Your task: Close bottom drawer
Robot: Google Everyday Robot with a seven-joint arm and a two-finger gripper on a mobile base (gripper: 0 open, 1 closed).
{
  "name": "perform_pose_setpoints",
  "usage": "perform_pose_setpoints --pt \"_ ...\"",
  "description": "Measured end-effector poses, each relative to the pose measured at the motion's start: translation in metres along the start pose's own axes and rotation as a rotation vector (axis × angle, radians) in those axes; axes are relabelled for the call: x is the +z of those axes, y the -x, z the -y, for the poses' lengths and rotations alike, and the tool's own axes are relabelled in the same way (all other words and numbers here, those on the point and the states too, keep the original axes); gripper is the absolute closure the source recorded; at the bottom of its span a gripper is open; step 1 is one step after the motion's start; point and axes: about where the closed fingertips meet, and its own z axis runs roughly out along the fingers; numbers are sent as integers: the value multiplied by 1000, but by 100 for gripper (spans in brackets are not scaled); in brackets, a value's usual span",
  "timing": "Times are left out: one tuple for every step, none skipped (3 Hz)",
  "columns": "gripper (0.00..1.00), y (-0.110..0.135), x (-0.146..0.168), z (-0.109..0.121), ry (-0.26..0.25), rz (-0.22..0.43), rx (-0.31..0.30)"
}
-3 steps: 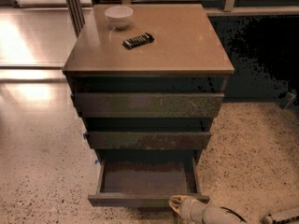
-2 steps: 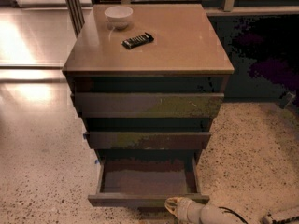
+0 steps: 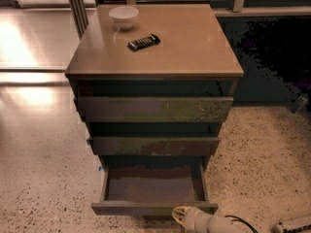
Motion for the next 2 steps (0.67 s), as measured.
perform_pose_setpoints --pt "100 -9 9 13 -46 -5 -26" --pt "100 -11 10 25 -82 -9 -48"
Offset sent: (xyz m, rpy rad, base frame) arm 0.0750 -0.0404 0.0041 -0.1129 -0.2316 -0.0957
